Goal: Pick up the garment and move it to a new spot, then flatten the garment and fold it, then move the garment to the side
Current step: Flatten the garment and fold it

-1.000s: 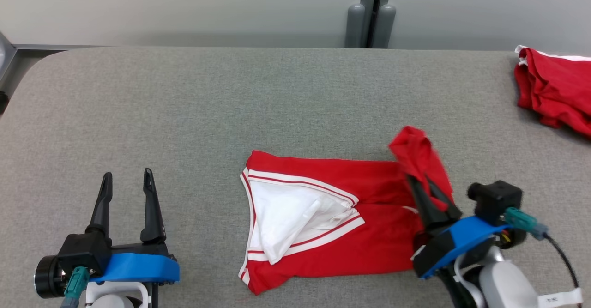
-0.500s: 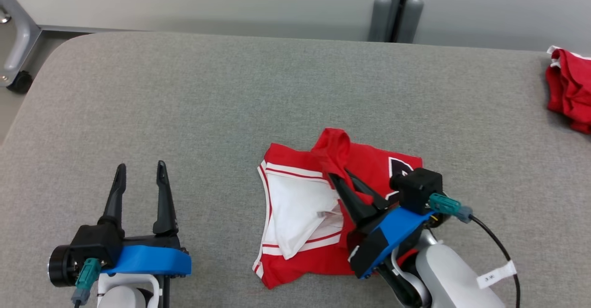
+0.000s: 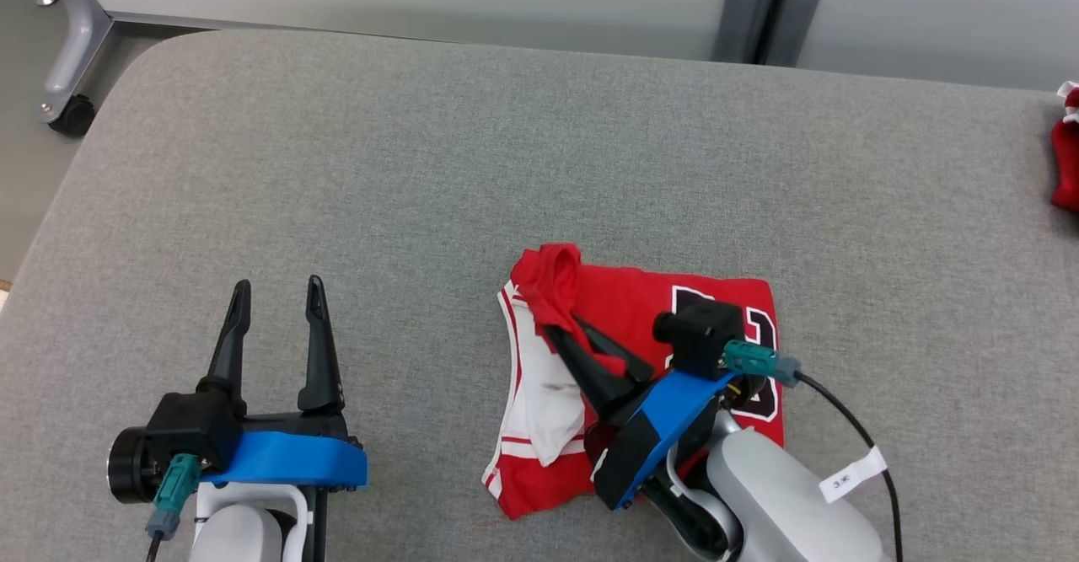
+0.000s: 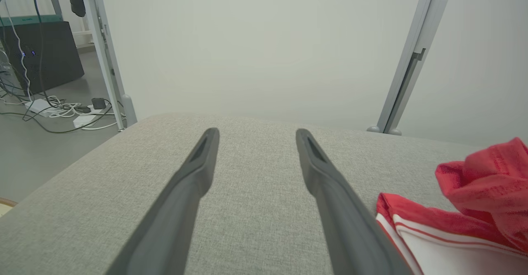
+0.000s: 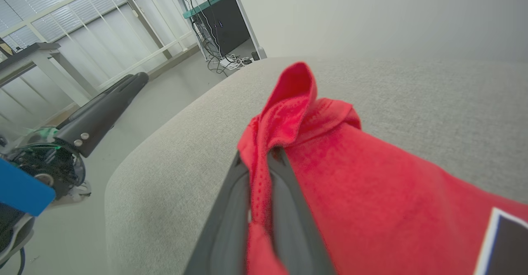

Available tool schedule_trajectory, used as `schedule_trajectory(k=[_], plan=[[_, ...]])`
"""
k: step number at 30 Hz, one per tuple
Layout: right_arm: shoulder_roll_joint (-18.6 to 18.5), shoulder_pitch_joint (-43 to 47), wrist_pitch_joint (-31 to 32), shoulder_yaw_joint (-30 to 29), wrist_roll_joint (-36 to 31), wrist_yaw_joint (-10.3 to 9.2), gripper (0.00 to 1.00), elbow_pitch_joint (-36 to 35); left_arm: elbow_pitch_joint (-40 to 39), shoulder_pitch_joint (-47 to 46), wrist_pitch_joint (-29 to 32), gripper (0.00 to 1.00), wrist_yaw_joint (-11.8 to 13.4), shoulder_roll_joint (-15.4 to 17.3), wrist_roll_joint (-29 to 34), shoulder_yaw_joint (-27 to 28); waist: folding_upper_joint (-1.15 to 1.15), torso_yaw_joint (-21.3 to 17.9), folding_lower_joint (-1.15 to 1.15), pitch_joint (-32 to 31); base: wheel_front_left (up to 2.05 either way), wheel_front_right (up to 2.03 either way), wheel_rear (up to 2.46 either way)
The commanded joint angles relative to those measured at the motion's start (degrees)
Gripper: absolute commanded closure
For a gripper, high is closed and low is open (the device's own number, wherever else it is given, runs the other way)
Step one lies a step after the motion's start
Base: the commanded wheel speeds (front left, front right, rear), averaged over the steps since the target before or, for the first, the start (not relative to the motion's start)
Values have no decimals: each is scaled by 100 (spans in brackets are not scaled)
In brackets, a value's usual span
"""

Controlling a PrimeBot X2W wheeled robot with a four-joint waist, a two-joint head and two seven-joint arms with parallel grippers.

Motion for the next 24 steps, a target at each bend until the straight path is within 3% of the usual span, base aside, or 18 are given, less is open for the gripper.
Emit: schedule_trajectory(k=[1,2,9,17,24], plan=[[0,-122,-46,134,133,3,52,114,11,-50,-24,0,31,-8,-32,-32,0,2,0,-3,0,0,0],[-1,-156,-110,185,174,3,0,152,21,-48,-24,0,39,-8,-35,-40,0,-2,0,-11,0,0,0],[-9,-310,-548,23,111,3,0,405,38,18,-24,0,28,-8,-32,-21,0,-216,0,-178,0,0,0],[-204,-33,-792,-1123,-594,3,0,325,69,84,-24,0,-58,-7,79,71,0,-507,0,-367,0,0,0],[-418,641,-844,-2148,-1019,3,0,-222,41,237,-24,0,-105,-6,170,151,0,-823,0,-542,0,0,0]])
